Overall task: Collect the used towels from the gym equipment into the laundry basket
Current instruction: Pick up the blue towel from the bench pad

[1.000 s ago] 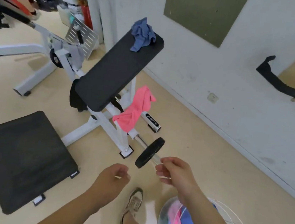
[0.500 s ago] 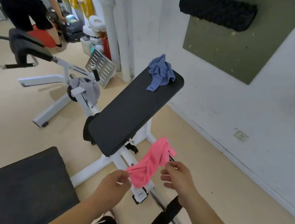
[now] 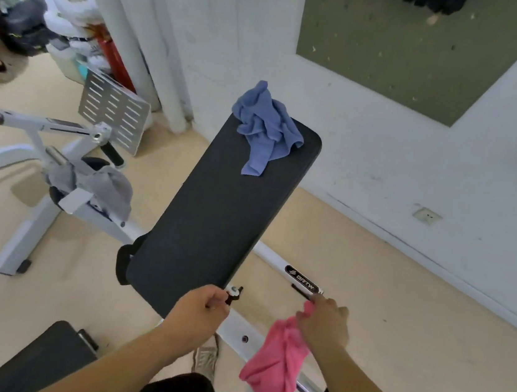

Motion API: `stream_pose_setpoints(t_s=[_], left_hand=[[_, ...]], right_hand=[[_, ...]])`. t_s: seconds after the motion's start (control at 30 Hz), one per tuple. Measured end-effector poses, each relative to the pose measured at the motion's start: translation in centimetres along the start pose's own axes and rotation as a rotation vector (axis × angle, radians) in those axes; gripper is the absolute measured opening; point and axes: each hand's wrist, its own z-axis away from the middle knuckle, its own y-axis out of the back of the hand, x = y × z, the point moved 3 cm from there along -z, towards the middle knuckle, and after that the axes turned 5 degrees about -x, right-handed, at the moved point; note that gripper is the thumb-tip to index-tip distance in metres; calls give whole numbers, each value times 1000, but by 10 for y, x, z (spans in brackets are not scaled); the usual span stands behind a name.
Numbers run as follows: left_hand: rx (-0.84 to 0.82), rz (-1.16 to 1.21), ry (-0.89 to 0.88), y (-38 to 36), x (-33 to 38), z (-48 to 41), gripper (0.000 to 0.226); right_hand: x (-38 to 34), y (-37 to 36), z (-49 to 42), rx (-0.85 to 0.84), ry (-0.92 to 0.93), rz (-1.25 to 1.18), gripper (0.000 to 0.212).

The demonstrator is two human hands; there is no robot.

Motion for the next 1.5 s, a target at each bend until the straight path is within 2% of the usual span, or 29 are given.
stream_pose_setpoints(t_s=[0.13,0.2,0.27,0.4,0.5,0.6,0.7,0.73,0.8,0.87,0.97,1.03,1.1,1.17,1.2,1.3,1.37,1.5], left_hand=[[-50,-75,19,40,4,-23,22],[-63,-96,31,49,6,-32,21],[-61,-86,32,50,8,-36,19],[-88,-46,-5,33,18,-31,14],[-127,-8,-20,10,21,-17,13],[-148,10,-87,-14,22,-3,16],[-176,87,-182,-32,33,13,42],[-178,122,-220,-34,38,16,51],[-189,203,-281,-29,48,20,51],[-158,273,-295,-13,55,20,36],[-50,327,-304,25,56,12,8],[15,364,-298,53,52,3,7],[59,419,-272,81,49,-9,10],[55,492,-265,107,44,-25,10],[44,506,-263,119,41,-34,10],[15,468,-206,155,24,-61,13],[9,452,-140,184,5,-84,15],[229,337,74,270,-45,-137,30]], right_hand=[[3,-11,-2,83,-34,-49,47],[7,-4,8,170,-75,-205,31],[8,7,17,181,-119,-319,25],[9,28,32,175,-142,-448,20],[2,47,50,205,-84,-645,13],[-8,57,73,91,25,-954,14],[-31,75,95,-27,166,-1093,20],[-43,82,102,-75,213,-1110,22],[-68,94,114,-177,290,-1088,26],[-92,101,118,-238,333,-1024,27],[-131,103,104,-223,373,-951,27],[-161,99,93,-231,429,-846,35],[-195,91,86,-321,459,-794,45],[-231,81,76,-428,464,-791,43],[-247,76,70,-424,461,-781,40],[-291,61,41,-263,409,-748,30],[-322,53,22,-238,374,-760,27],[-382,38,-3,-266,322,-779,29]])
